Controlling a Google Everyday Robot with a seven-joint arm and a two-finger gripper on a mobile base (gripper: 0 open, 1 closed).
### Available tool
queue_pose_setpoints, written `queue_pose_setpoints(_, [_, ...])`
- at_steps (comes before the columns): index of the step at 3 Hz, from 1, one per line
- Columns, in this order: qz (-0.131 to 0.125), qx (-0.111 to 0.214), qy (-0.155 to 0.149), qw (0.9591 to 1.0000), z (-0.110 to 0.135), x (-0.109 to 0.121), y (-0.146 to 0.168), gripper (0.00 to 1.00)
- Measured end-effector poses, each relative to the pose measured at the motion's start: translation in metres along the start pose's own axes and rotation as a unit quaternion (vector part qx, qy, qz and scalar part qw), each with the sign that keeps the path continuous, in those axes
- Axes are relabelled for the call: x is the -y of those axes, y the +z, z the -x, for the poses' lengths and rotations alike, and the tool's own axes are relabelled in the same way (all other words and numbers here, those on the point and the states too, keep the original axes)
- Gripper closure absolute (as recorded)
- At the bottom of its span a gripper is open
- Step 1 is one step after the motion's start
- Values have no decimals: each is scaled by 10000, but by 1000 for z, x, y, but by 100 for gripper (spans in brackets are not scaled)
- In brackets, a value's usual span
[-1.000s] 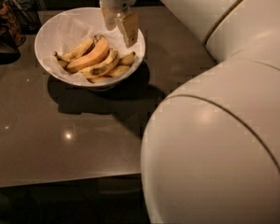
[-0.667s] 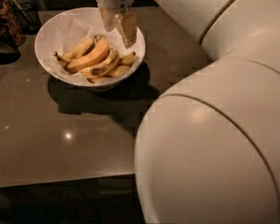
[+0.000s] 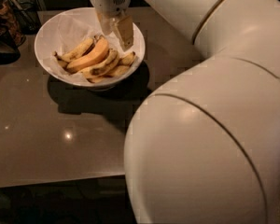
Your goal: Pick banana from white bowl
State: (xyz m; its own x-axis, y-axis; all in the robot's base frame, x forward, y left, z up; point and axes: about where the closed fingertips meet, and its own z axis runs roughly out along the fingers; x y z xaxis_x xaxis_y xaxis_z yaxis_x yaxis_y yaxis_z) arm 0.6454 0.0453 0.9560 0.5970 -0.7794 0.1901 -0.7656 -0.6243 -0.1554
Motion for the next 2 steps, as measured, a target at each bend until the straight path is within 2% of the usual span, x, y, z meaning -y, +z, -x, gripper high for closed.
queue_pose_setpoints(2, [83,-16,-9,10000,3,-2,2,45])
